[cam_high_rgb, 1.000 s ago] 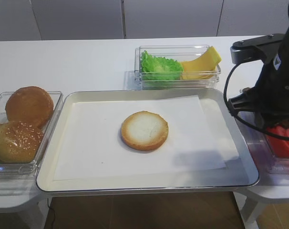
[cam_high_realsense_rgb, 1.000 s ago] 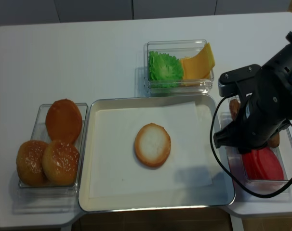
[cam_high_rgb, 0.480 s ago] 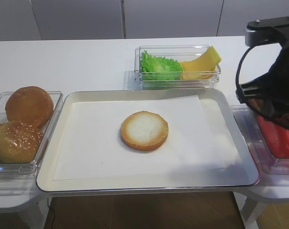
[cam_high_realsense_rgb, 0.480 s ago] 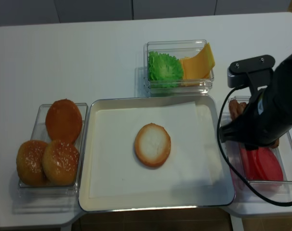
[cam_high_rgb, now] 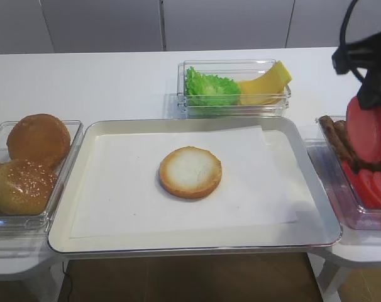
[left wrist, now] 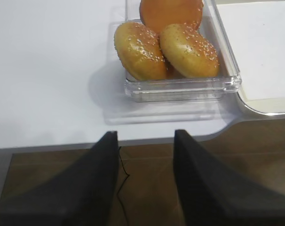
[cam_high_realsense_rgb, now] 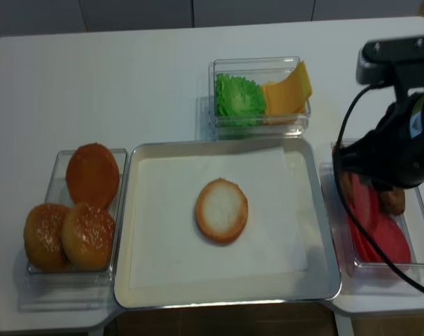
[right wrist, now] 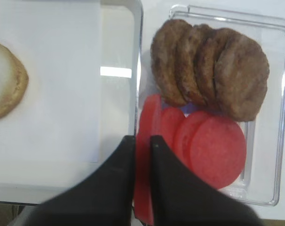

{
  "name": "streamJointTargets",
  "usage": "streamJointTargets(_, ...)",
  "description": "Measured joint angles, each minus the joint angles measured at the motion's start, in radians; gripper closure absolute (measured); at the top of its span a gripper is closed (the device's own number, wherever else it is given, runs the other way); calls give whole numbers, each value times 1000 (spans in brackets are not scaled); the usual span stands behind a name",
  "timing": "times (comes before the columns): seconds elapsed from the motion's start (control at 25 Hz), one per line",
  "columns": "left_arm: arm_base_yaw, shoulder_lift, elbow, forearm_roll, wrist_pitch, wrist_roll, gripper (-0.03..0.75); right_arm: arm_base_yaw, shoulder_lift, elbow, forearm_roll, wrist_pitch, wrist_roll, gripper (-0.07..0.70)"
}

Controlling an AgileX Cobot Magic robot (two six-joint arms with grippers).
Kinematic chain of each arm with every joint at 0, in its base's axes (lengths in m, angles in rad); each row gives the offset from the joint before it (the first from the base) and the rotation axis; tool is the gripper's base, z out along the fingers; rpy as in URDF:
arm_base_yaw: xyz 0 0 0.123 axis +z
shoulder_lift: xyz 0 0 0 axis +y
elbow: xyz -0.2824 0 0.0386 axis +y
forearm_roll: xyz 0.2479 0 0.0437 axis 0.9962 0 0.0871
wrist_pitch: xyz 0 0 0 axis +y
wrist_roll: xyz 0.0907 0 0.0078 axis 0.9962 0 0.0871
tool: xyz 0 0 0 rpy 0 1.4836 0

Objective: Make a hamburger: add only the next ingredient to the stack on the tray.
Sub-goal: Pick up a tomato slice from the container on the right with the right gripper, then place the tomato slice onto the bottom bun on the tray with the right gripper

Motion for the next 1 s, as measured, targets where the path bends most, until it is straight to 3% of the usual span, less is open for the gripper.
streamJointTargets(0.44,0,0,0,0,0,0,422,7,19,-139,113,3,-47,556)
streamJointTargets(0.72,0,0,0,0,0,0,422,153,154,-206,81,-37,-29,556)
streamJointTargets(1.0,0,0,0,0,0,0,422,259,320,-276,46,-120,-1,556)
